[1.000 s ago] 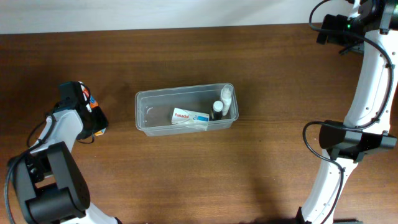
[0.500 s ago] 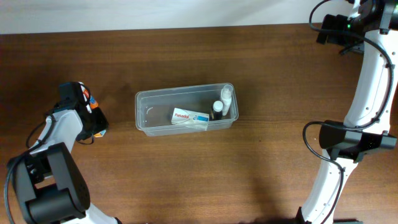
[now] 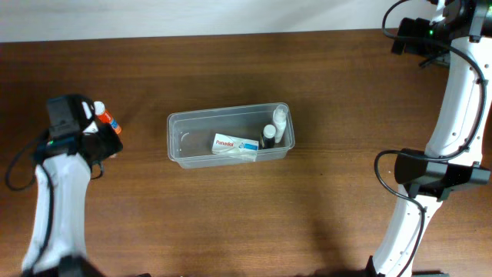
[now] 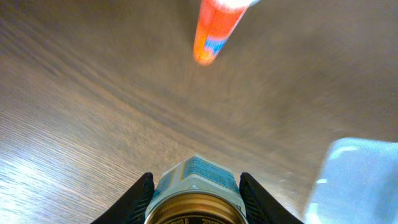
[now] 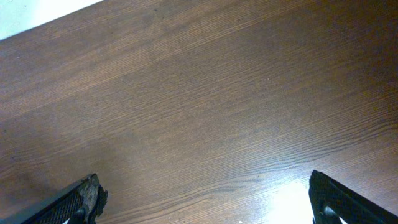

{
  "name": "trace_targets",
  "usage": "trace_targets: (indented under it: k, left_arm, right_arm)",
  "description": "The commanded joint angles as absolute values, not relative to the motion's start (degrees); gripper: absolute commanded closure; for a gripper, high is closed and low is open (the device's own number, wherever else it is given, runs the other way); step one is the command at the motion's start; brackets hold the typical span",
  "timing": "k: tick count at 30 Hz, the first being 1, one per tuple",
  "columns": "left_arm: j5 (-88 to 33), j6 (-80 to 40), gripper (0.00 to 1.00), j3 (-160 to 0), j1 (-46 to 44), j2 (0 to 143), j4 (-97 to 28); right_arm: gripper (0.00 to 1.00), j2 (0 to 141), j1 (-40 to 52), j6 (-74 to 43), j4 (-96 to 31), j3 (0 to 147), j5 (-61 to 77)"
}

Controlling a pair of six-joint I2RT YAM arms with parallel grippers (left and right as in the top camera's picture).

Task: Pack container
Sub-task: 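Lift the gold-capped jar with the left gripper toward the container, then lower the jar into the container's left end and release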

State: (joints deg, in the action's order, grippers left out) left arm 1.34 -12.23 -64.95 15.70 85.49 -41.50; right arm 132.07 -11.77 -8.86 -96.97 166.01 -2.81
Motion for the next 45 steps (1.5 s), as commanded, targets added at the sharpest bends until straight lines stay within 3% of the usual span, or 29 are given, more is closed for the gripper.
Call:
trace_targets:
  k: [1,9,20,45]
  left_arm:
    - [0.9,-11.9,0.72,-66.7,14.2,76.8,-42.0]
    - [0.9,-12.0,0.70,-66.7,4.1,69.5,-37.5]
    - [7.6,-14.1,0.67,-66.7,-11.9,77.7,-30.9]
    - [7.6,-15.4,0.66,-66.7,-14.6,101.4,-26.7]
  right_arm:
    - [0.02,131.5,-12.0,-9.3,-97.3,165.9,-3.3]
    - [0.02,131.5,-12.0,-9.3,-97.3,165.9,-3.3]
    - [0.02,131.5,-12.0,-9.3,-97.3,165.9,-3.3]
    - [0.02,131.5,-12.0,-9.3,-97.3,165.9,-3.3]
